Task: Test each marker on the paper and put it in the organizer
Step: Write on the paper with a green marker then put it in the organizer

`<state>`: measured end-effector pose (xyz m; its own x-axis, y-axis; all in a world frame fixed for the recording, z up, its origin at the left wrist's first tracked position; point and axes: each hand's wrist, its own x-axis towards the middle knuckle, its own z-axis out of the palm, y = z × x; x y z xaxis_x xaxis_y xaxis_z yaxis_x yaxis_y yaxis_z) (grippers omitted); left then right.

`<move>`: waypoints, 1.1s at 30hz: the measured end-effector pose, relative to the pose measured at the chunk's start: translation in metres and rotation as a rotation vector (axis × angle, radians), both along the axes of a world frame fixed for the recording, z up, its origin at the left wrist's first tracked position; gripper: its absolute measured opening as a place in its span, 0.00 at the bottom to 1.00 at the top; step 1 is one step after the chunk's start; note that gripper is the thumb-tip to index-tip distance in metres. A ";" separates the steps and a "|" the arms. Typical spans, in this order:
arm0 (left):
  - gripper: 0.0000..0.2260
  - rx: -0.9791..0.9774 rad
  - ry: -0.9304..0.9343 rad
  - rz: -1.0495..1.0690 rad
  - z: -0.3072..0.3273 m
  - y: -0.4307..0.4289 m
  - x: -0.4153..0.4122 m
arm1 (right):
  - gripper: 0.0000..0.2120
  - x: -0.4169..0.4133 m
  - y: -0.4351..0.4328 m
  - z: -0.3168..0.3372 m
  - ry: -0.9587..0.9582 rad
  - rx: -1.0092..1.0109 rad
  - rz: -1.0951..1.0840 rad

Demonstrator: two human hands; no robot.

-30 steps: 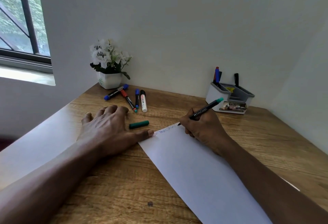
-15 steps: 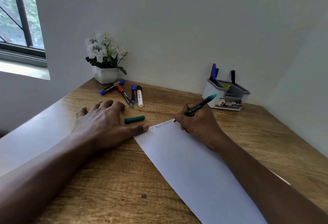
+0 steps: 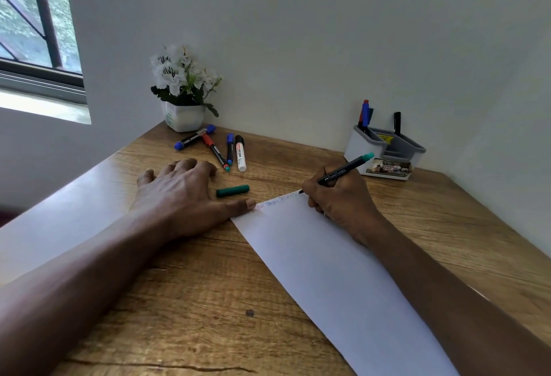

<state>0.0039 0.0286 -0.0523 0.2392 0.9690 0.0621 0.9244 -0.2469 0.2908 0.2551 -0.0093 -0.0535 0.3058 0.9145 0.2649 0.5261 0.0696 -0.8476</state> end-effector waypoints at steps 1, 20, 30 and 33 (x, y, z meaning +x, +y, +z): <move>0.49 -0.001 0.001 0.000 0.000 0.000 0.000 | 0.09 -0.001 0.001 0.000 -0.018 -0.001 0.000; 0.52 -0.019 0.012 -0.002 0.001 0.001 0.000 | 0.08 -0.002 0.000 0.001 0.047 -0.010 -0.063; 0.51 -0.028 0.011 0.007 0.002 -0.001 0.000 | 0.08 -0.004 0.002 0.001 0.022 -0.032 -0.104; 0.50 -0.025 0.006 0.008 0.002 -0.001 0.000 | 0.08 -0.004 0.002 0.001 0.014 -0.029 -0.111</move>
<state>0.0040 0.0272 -0.0503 0.2317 0.9721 0.0369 0.9279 -0.2323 0.2915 0.2512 -0.0072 -0.0529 0.4089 0.8820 0.2343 0.5173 -0.0125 -0.8557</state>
